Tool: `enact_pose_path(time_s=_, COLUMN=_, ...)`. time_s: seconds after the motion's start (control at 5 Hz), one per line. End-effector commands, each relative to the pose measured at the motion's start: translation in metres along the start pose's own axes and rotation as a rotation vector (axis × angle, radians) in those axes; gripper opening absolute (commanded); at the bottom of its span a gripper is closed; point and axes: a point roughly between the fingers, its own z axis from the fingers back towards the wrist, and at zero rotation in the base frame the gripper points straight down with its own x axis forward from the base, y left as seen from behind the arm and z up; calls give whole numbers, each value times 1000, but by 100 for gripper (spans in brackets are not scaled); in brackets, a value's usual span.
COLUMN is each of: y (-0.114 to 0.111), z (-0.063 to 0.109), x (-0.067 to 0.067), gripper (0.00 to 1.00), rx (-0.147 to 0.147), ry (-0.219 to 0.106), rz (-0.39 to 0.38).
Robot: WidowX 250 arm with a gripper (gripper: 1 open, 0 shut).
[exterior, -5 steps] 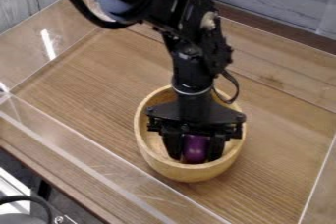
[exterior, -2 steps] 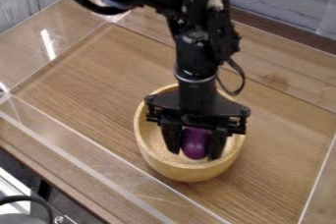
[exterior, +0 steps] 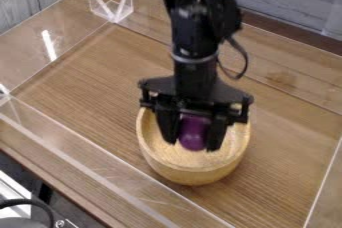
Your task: Remove the eggplant from inside the wooden bowl and put it on the table
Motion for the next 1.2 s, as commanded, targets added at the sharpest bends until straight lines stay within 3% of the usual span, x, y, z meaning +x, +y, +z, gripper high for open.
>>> enact_pose_path(time_s=0.0, y=-6, z=50, x=11, gripper=0, rx=-24, ry=-64, rz=27)
enact_pose_path(time_s=0.2, y=-10, z=73, x=20, gripper=0, rx=-31, ry=-72, rz=23)
enact_pose_path(time_s=0.4, y=-21, z=84, x=23, gripper=0, rx=-30, ry=-75, rz=29)
enact_pose_path(time_s=0.6, y=-32, z=86, x=21, gripper=0, rx=-30, ry=-81, rz=41)
enact_pose_path(time_s=1.0, y=-44, z=77, x=2, gripper=0, rx=-19, ry=-83, rz=-15)
